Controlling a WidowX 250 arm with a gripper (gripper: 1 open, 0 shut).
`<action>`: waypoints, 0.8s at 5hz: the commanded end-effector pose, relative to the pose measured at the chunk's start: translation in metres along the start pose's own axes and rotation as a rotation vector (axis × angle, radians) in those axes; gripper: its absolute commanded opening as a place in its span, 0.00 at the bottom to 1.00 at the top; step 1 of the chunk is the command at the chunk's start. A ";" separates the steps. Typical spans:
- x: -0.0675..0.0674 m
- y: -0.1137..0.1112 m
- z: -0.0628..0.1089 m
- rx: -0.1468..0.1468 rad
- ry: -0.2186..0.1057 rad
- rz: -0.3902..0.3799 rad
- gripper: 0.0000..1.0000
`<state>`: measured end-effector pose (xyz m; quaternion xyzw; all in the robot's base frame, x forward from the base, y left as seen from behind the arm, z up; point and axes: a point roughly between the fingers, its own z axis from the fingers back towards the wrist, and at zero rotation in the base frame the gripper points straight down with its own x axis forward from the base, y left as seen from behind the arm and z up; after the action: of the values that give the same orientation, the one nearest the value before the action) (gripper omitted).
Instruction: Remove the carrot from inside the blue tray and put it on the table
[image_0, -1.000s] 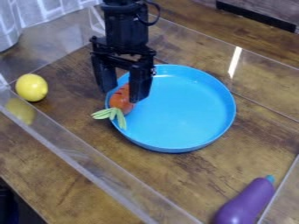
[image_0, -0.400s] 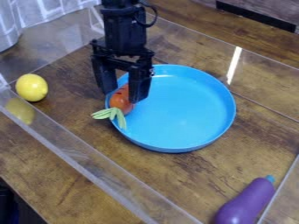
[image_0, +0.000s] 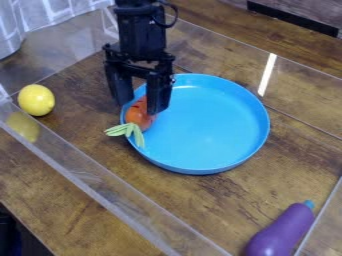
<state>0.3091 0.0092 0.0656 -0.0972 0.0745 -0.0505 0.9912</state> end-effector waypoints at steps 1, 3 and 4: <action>0.006 0.009 0.016 -0.001 -0.046 0.018 1.00; 0.008 0.012 0.013 -0.012 -0.029 0.014 1.00; 0.009 0.014 0.014 -0.019 -0.022 0.011 1.00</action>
<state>0.3125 0.0200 0.0606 -0.1099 0.0929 -0.0457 0.9885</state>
